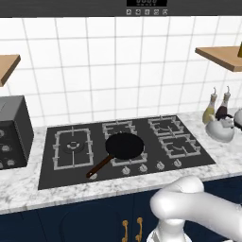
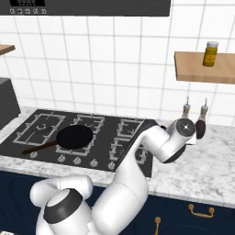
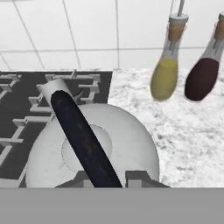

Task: Pick the kettle from the counter and place it on a stove burner. Then turn the burner on.

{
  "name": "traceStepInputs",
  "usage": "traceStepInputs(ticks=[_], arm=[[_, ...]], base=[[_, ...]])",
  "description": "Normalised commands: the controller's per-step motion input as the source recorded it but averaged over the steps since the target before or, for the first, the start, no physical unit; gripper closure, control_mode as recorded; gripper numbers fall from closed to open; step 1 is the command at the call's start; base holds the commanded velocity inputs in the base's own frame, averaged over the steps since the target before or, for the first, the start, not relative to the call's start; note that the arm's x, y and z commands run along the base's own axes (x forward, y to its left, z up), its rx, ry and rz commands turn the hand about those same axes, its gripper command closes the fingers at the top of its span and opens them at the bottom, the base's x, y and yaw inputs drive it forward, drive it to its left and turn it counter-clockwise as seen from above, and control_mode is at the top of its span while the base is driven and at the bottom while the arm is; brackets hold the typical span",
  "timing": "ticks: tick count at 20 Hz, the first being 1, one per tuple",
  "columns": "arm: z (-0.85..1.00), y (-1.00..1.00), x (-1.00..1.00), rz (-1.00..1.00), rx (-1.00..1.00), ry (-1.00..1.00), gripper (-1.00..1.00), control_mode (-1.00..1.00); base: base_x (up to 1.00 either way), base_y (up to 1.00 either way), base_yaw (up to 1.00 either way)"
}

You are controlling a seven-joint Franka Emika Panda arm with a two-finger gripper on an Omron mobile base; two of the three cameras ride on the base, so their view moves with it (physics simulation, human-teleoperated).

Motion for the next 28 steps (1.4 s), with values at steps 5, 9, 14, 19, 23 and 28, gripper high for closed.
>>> traceStepInputs(ticks=[5,9,14,19,23,28], arm=[[0.0,0.88,0.0,0.03,-0.06,0.0,1.0,-1.0],[0.0,0.83,0.0,0.02,-0.03,0.0,1.0,-1.0],[0.0,0.75,0.0,0.0,-0.02,0.0,1.0,-1.0],[0.0,0.51,0.06,0.0,-0.01,0.07,1.0,-1.0],[0.0,0.33,0.22,0.0,0.0,0.1,1.0,-1.0],[-0.04,0.1,0.25,0.0,-0.01,0.06,1.0,-1.0]], base=[[0.0,0.0,0.0],[0.0,0.0,0.0],[0.0,0.0,0.0],[0.0,0.0,0.0],[0.0,0.0,0.0],[0.0,0.0,0.0]])
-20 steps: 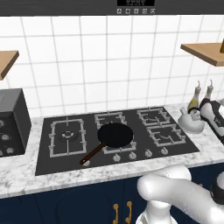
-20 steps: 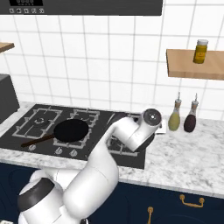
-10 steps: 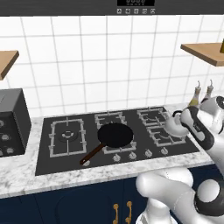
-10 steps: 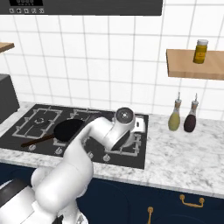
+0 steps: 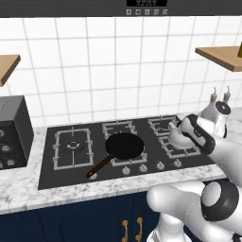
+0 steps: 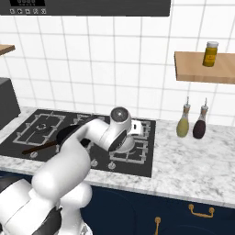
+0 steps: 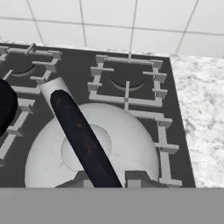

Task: Pick the kettle from the counter and place it on a stove burner. Then turn the burner on.

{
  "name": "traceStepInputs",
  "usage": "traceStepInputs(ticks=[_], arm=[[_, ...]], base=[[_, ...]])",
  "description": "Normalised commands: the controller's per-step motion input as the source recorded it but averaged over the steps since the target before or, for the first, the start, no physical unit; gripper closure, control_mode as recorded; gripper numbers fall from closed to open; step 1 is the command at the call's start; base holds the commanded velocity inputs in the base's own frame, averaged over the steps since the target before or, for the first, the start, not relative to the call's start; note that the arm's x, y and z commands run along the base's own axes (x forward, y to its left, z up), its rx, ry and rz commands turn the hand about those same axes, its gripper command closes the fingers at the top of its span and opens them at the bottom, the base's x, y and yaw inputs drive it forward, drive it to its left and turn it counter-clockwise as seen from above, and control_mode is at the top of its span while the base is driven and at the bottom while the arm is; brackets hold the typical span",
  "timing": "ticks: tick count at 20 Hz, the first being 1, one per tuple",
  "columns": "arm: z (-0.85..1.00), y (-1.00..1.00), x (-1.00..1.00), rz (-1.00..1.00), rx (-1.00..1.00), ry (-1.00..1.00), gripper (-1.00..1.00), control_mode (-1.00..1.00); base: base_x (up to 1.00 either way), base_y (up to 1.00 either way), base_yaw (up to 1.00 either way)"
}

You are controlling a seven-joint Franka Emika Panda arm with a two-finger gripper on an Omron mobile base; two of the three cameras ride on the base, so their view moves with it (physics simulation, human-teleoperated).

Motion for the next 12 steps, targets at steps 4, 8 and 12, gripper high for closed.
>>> traceStepInputs(ticks=[4,8,12], arm=[[-0.09,0.0,0.13,0.0,-0.04,0.01,1.0,-1.0],[-0.08,-0.07,0.03,0.0,-0.02,0.0,1.0,-1.0],[-0.09,-0.19,0.1,0.0,0.0,0.0,1.0,-1.0]], base=[[0.0,0.0,0.0],[0.0,0.0,0.0],[0.0,0.0,0.0]])
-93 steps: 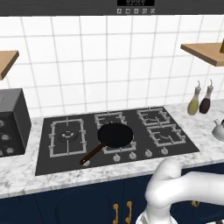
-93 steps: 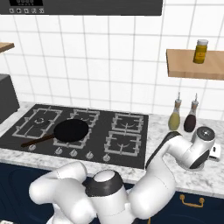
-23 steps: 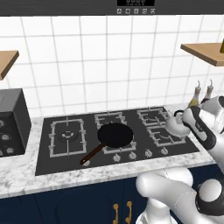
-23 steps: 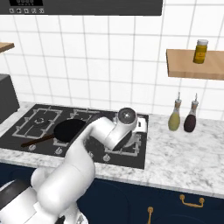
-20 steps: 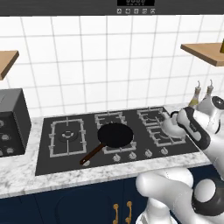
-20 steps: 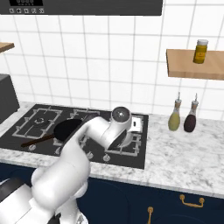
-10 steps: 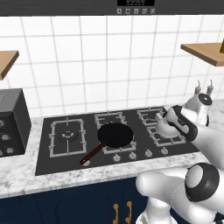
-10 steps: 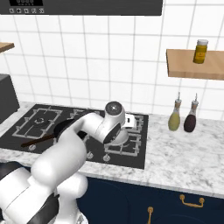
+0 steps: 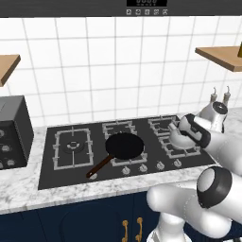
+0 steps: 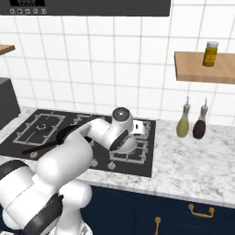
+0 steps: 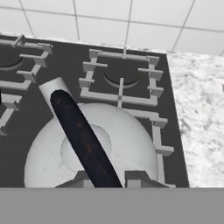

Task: Pick the kettle from the counter and place it on a stove burner. Then turn the burner on.

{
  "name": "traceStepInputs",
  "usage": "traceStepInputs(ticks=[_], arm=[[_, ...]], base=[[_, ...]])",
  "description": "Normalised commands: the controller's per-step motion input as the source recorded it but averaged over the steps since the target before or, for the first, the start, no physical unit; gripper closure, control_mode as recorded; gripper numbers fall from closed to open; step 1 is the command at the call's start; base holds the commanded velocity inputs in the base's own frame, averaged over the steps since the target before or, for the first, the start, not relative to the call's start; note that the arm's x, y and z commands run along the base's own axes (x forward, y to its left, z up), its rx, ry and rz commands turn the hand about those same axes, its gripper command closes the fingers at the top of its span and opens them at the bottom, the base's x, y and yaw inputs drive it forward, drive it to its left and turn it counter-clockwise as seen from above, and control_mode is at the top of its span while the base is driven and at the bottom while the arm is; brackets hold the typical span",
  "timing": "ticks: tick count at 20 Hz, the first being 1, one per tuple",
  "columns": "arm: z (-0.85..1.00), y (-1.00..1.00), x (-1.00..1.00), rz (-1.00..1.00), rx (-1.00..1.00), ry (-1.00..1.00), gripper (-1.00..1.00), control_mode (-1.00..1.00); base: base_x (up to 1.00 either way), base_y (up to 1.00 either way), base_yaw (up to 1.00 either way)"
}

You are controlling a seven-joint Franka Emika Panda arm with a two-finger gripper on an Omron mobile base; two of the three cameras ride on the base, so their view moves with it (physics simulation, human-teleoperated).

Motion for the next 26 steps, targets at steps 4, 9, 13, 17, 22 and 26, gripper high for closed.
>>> traceStepInputs(ticks=[4,9,13,17,22,26], arm=[[-0.08,-0.23,0.27,0.0,0.0,0.0,1.0,-1.0],[-0.06,-0.07,0.4,0.0,0.0,0.0,1.0,-1.0],[-0.09,-0.08,0.28,0.01,0.0,0.0,1.0,-1.0],[-0.18,-0.16,0.17,0.02,0.0,0.0,1.0,-1.0],[-0.21,-0.13,0.18,0.02,0.0,0.0,1.0,-1.0],[-0.2,-0.15,0.18,0.02,0.0,0.0,1.0,-1.0]], base=[[0.0,0.0,0.0],[0.0,0.0,0.0],[0.0,0.0,0.0],[0.0,0.0,0.0],[0.0,0.0,0.0],[0.0,0.0,0.0]])
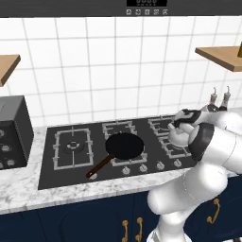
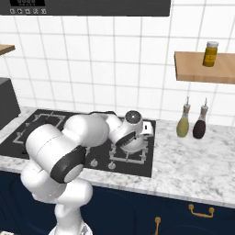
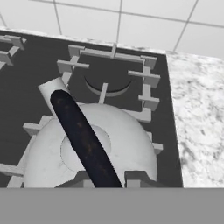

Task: Pick the kettle from the counter and place it on a stove burner. Then turn the burner on.

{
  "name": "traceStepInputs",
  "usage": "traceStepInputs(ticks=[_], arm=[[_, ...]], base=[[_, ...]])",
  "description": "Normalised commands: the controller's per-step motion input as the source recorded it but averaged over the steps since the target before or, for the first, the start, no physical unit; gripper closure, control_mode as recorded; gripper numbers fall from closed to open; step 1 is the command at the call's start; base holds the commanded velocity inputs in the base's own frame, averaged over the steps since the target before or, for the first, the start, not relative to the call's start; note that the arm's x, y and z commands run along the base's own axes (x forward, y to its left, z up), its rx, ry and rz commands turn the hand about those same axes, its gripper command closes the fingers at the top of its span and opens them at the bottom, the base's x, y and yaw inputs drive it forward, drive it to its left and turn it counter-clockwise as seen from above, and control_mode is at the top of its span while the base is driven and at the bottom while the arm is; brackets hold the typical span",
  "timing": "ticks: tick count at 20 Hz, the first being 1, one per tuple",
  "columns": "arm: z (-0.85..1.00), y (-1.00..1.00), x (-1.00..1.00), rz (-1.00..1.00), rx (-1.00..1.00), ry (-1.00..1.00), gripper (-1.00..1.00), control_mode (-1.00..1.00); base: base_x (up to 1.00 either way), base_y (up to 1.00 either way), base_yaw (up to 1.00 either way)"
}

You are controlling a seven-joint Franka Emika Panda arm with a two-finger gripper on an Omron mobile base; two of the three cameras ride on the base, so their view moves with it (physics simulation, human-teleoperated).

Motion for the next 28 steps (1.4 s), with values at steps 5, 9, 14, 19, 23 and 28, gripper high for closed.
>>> traceStepInputs(ticks=[5,9,14,19,23,28], arm=[[-0.18,-0.08,0.22,0.02,0.0,0.0,1.0,-1.0],[-0.2,0.0,0.24,0.01,0.0,0.0,1.0,-1.0],[-0.27,0.0,0.03,0.0,-0.03,0.0,-1.0,-1.0],[-0.24,0.02,-0.02,0.0,-0.05,0.0,-1.0,-1.0],[-0.07,0.16,-0.11,0.0,-0.03,0.0,-1.0,-1.0],[0.0,0.24,-0.25,0.0,0.0,0.01,-1.0,-1.0]], base=[[0.0,0.0,0.0],[0.0,0.0,0.0],[0.0,0.0,0.0],[0.0,0.0,0.0],[0.0,0.0,0.0],[0.0,0.0,0.0]])
